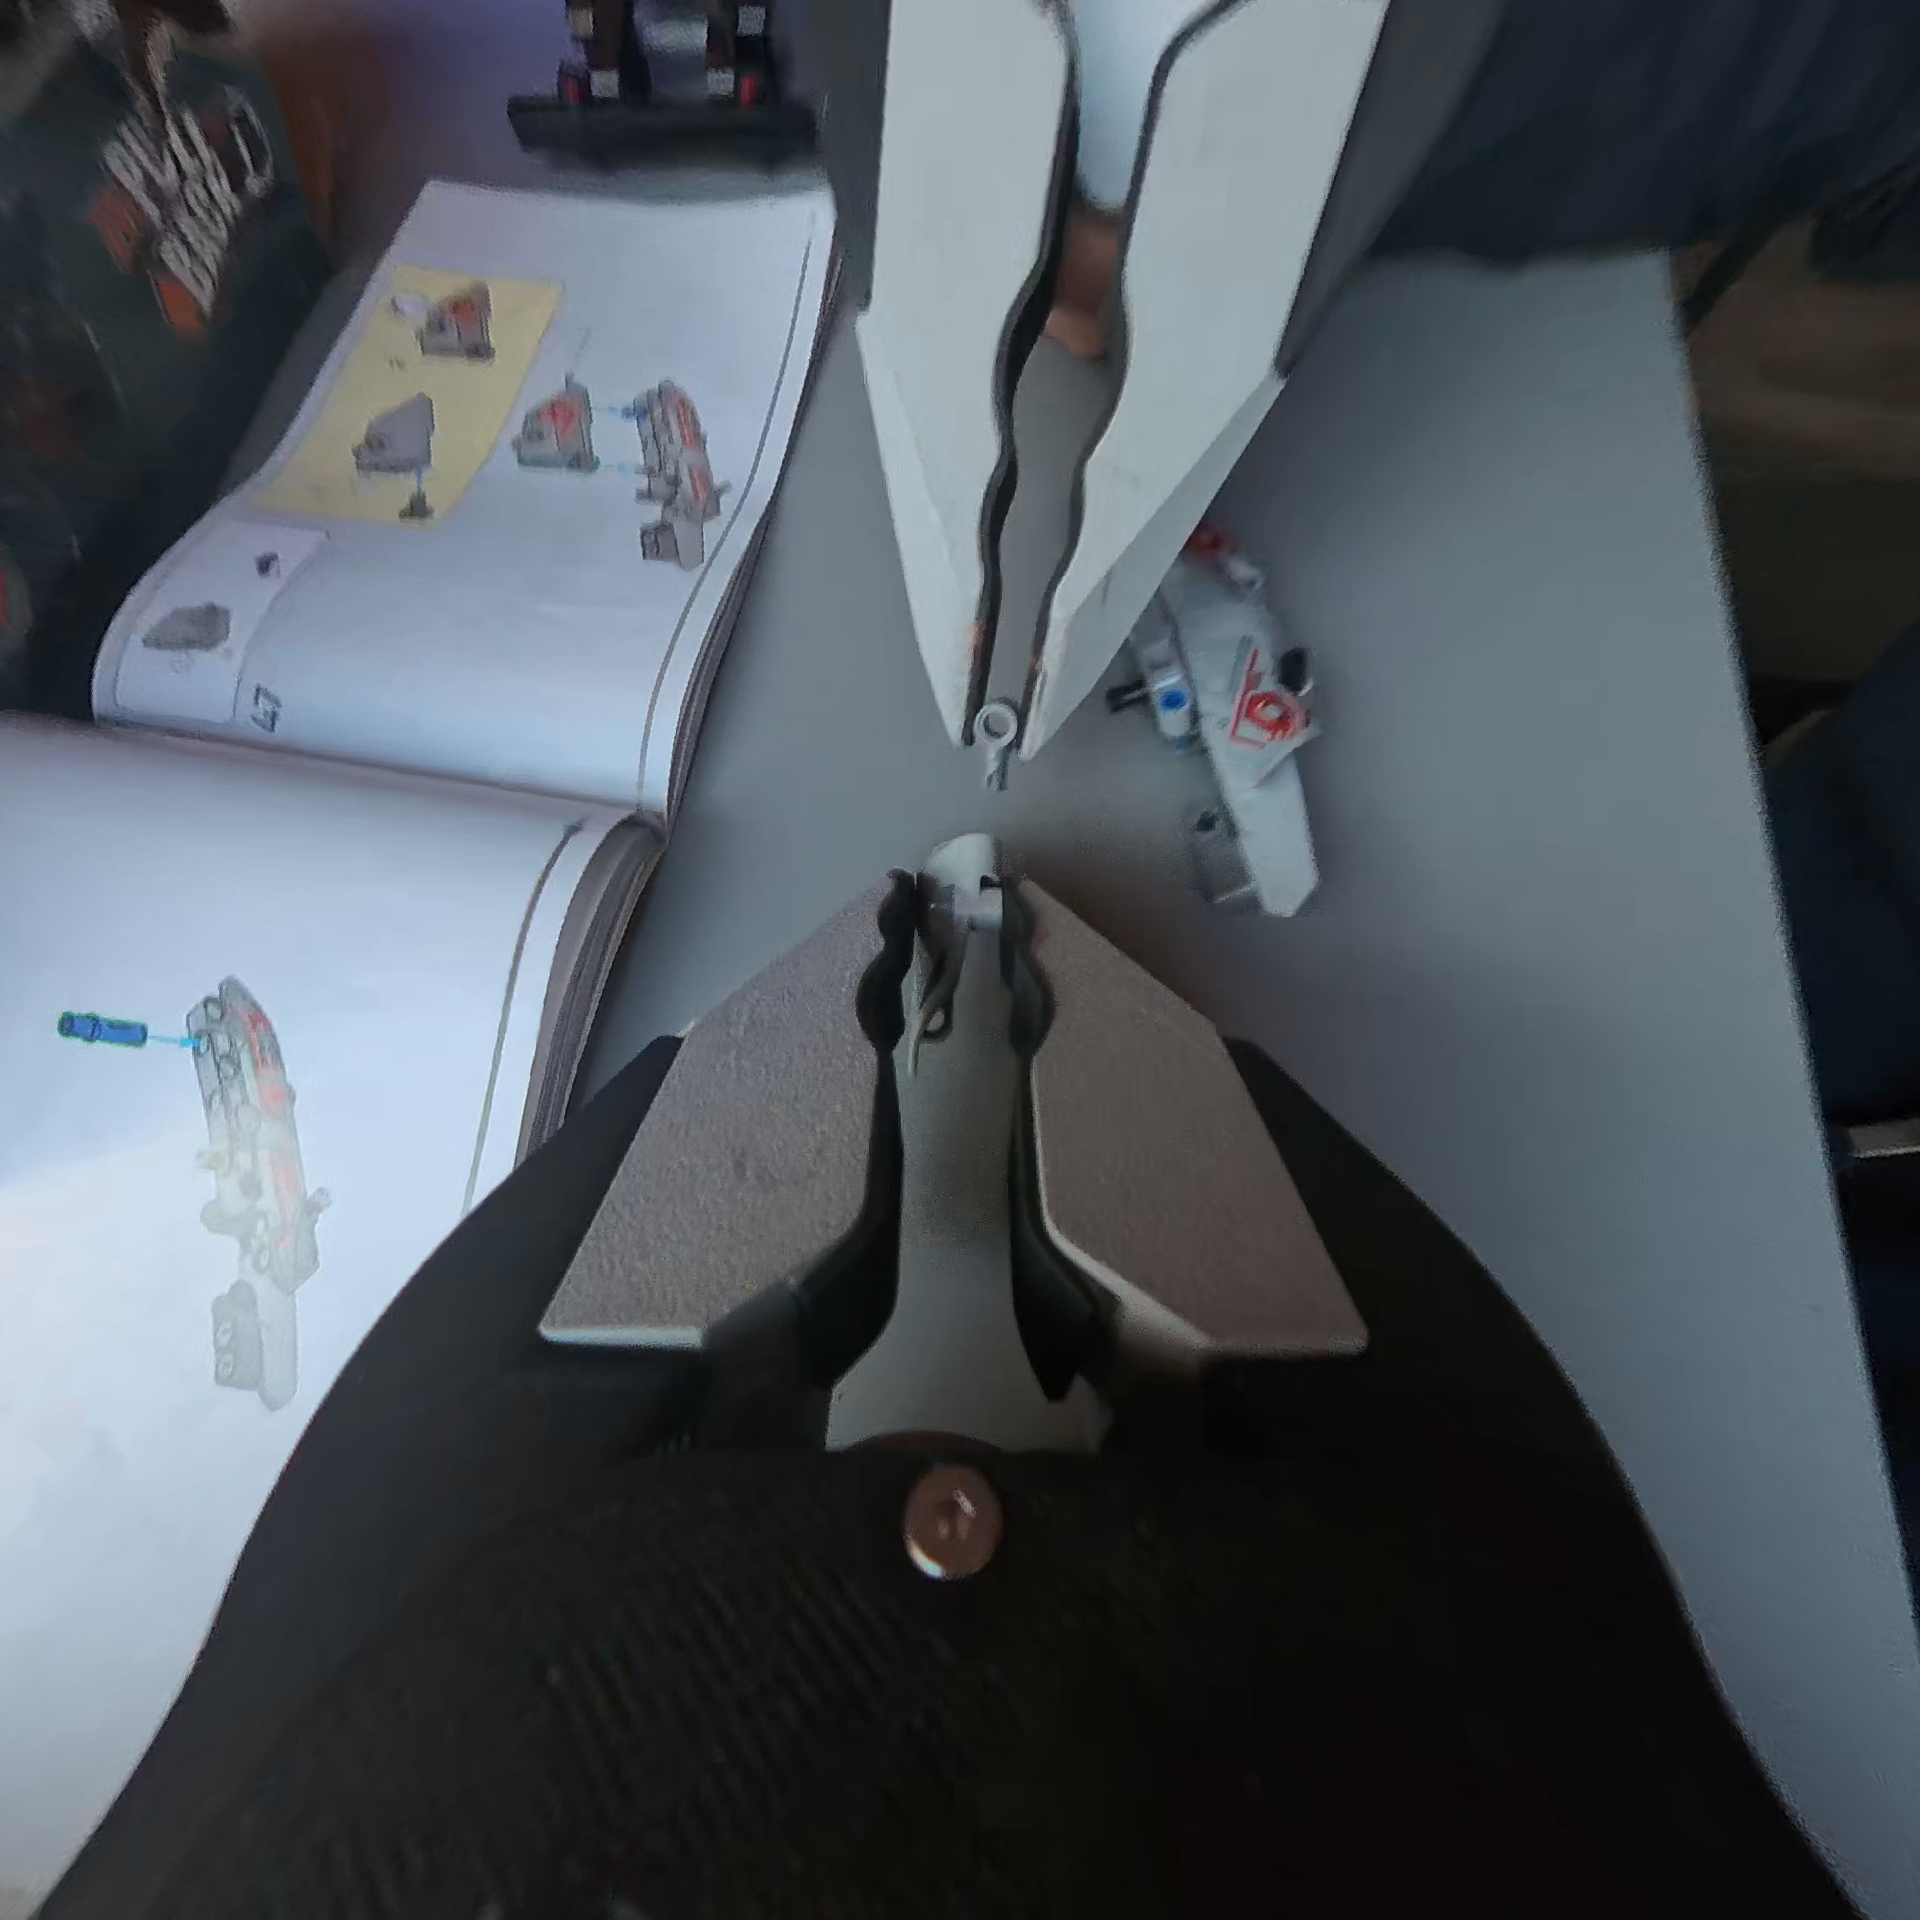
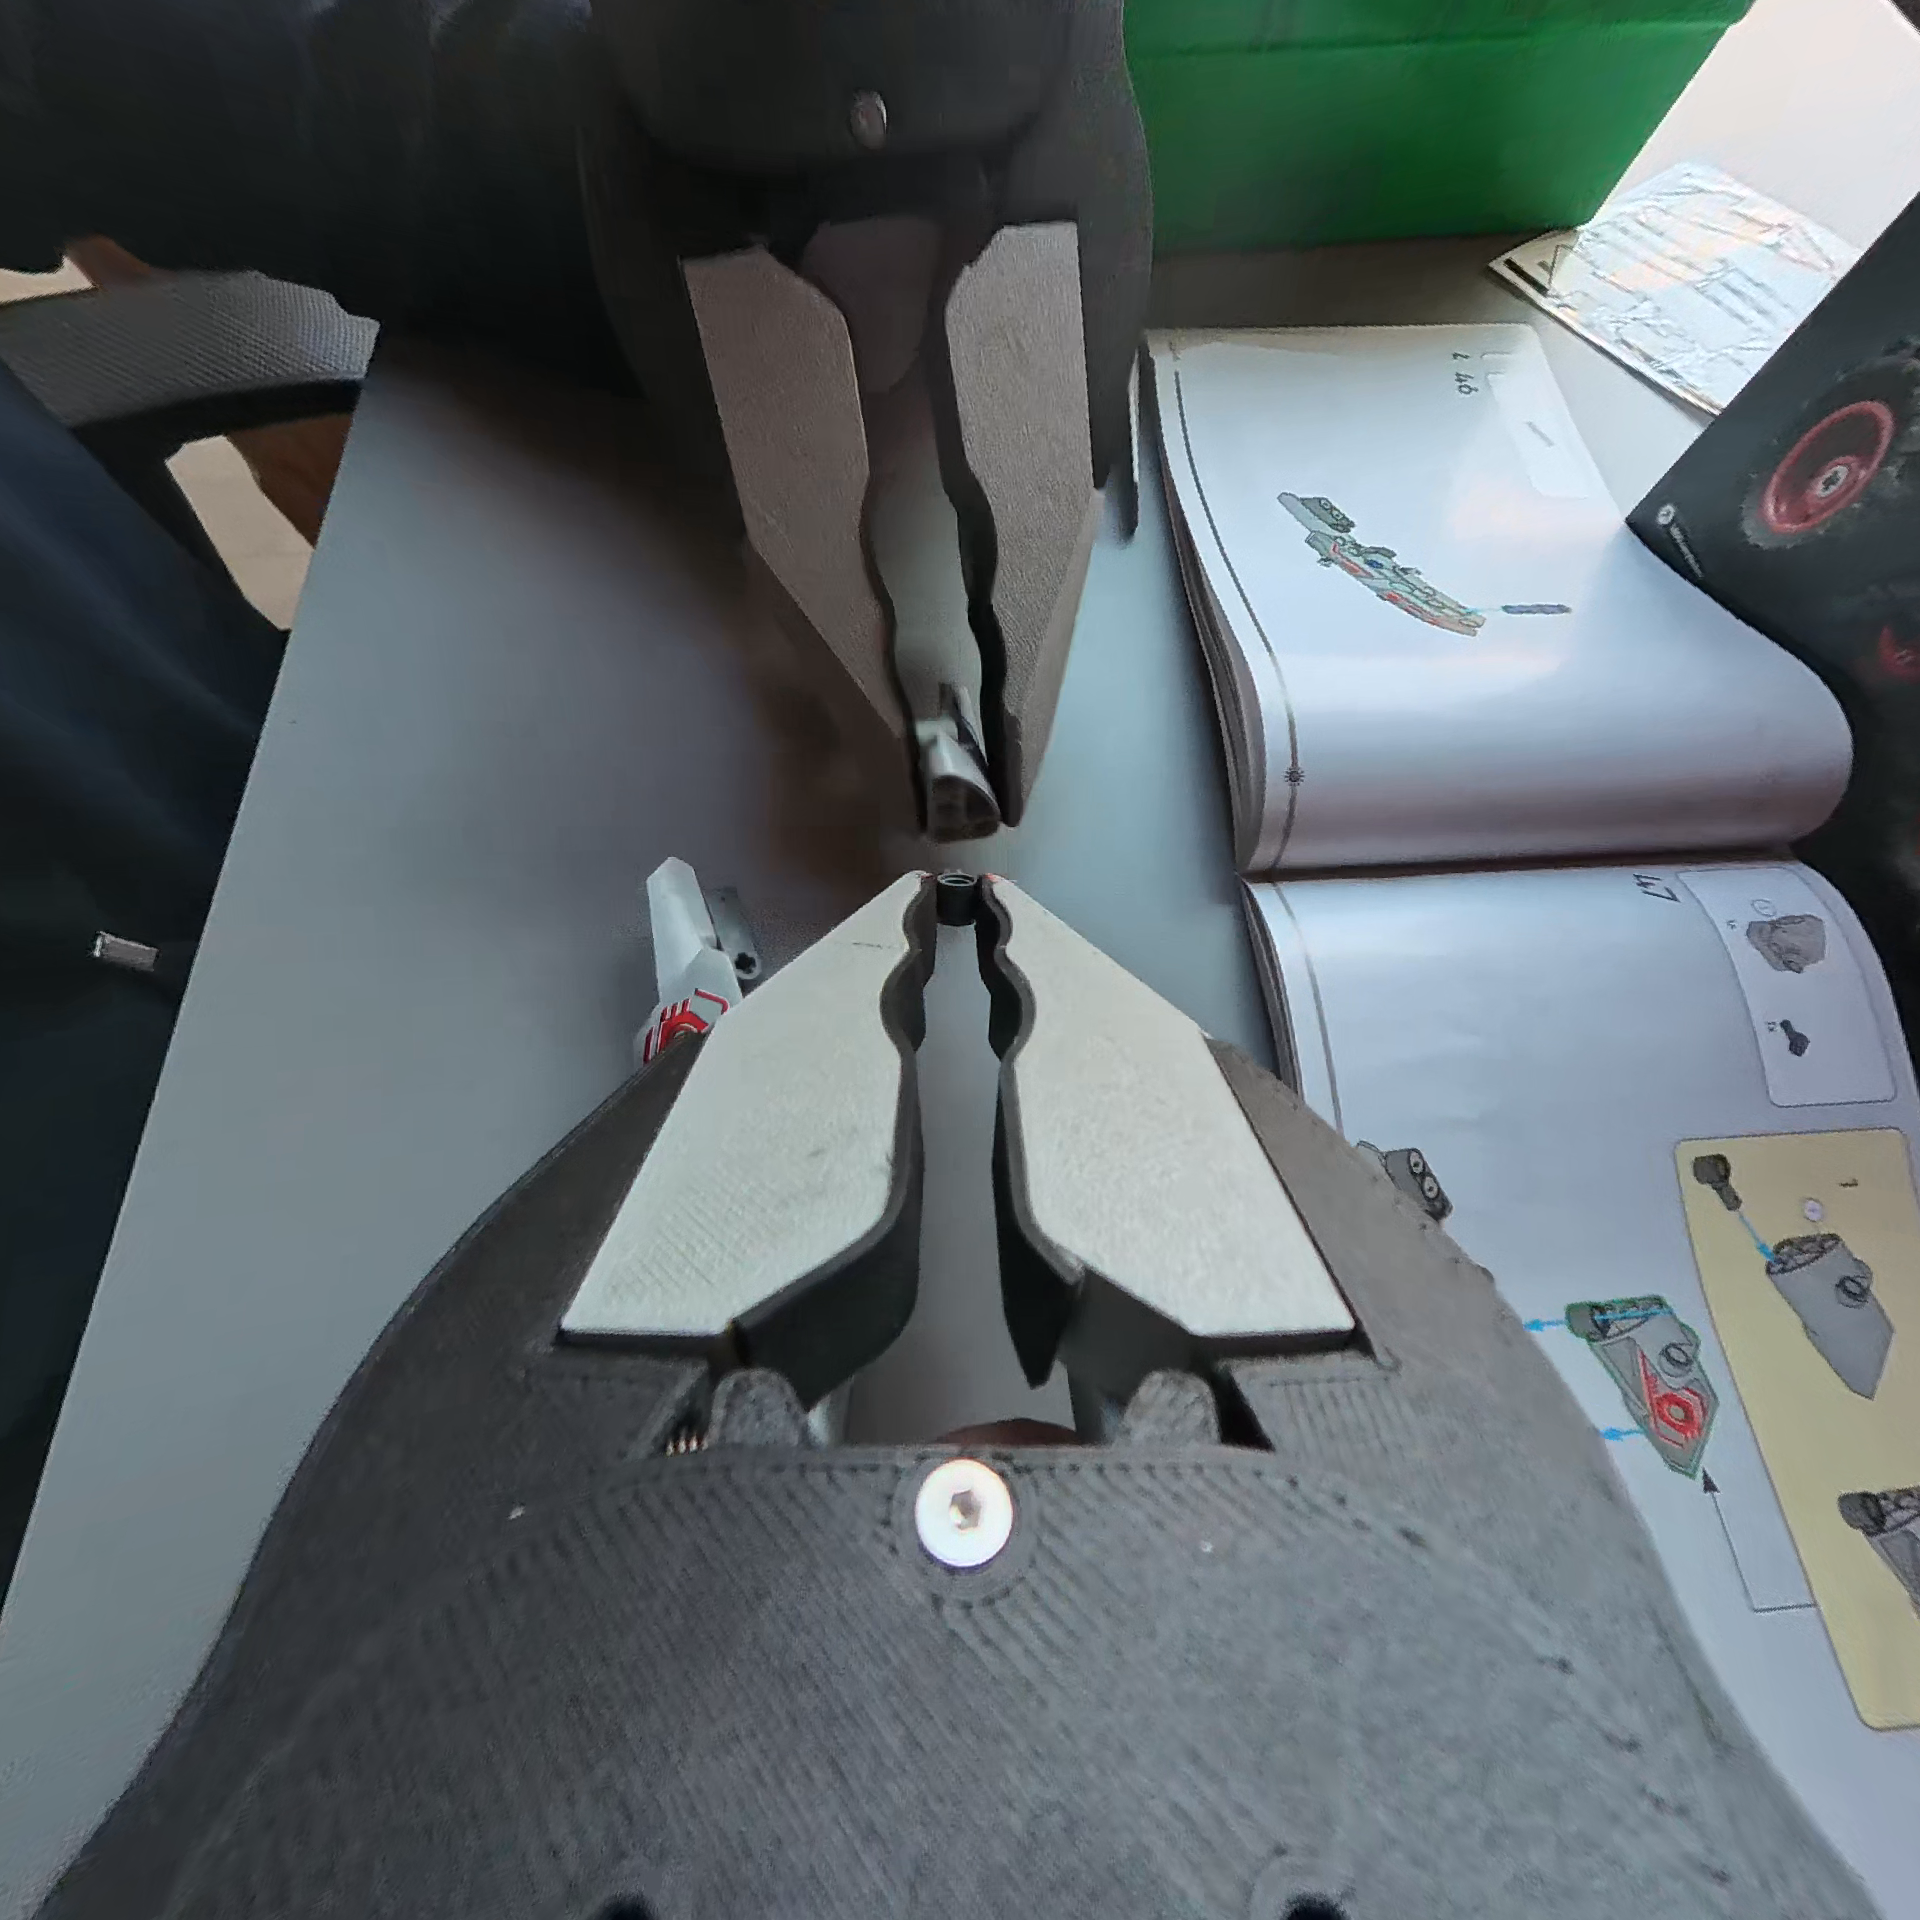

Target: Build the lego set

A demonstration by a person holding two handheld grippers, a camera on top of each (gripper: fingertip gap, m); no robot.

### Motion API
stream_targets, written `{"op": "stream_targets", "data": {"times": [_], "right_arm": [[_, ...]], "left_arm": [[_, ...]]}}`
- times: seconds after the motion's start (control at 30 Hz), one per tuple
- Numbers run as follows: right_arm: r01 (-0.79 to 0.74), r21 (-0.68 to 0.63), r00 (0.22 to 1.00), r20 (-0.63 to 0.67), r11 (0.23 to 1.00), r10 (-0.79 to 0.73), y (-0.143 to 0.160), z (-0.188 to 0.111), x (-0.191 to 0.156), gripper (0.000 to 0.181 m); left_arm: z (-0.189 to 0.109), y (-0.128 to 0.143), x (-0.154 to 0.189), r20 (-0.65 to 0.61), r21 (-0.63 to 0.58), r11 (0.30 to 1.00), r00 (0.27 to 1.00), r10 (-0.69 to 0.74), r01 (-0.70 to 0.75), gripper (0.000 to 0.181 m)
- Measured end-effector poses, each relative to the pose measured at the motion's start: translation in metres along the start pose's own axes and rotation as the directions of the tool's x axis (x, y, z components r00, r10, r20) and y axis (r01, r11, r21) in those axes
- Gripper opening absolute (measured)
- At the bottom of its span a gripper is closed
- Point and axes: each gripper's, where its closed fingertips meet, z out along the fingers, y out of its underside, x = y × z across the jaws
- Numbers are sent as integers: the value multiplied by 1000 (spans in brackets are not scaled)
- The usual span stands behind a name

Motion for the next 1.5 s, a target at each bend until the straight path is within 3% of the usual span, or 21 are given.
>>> {"op": "stream_targets", "data": {"times": [0.03, 0.23, 0.37, 0.5, 1.33, 1.5], "right_arm": [[11, 0, 1000, -7, 1000, -11, 0, -2, 1, 4], [19, 130, 999, 45, 991, -25, -21, -20, -9, 4], [44, 219, 998, 34, 975, -52, -40, -28, -17, 4], [102, 293, 994, -9, 950, -104, -56, -37, -23, 4], [179, 322, 983, -84, 930, -161, -60, -34, -24, 4], [202, 324, 978, -108, 924, -176, -59, -34, -22, 4]], "left_arm": [[-3, -8, 5, -27, 54, 999, 1000, 6, -5, 12], [-23, -28, 20, -86, 243, 969, 994, 67, -44, 12], [-41, -49, 26, -73, 425, 899, 987, 145, -101, 12], [-41, -53, 29, -67, 450, 885, 983, 169, -121, 12], [-44, -62, 32, 34, 489, 849, 977, 209, -199, 11], [-43, -62, 31, 12, 496, 854, 984, 177, -160, 11]]}}
